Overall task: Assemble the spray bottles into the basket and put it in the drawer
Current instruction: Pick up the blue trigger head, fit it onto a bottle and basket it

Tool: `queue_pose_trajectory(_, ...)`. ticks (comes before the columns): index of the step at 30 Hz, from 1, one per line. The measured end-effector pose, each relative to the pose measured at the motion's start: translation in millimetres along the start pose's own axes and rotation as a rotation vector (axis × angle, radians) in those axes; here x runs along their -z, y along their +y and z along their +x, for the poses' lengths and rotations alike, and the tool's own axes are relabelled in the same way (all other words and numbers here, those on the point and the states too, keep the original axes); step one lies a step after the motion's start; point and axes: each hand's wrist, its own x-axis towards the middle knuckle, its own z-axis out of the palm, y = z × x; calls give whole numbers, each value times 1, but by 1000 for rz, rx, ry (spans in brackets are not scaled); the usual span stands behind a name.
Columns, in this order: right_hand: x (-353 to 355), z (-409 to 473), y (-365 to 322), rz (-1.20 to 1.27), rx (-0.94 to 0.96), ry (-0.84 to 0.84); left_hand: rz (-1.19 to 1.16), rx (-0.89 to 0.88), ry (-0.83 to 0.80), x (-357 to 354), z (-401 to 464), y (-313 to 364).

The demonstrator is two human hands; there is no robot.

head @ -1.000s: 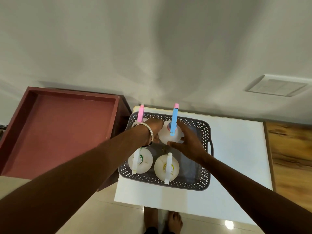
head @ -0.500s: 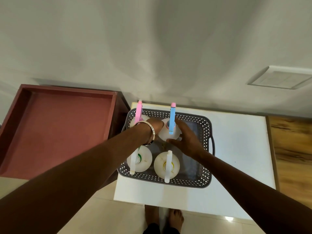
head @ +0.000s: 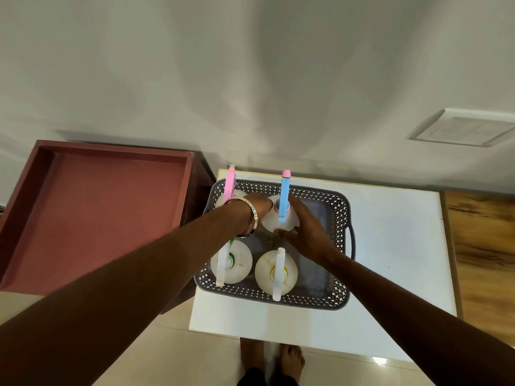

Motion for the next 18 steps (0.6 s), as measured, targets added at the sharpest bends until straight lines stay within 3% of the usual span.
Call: queue_pose_trajectory(18,22,-23,-16,-35,0,26,-16,-29,45,4,-38,-3)
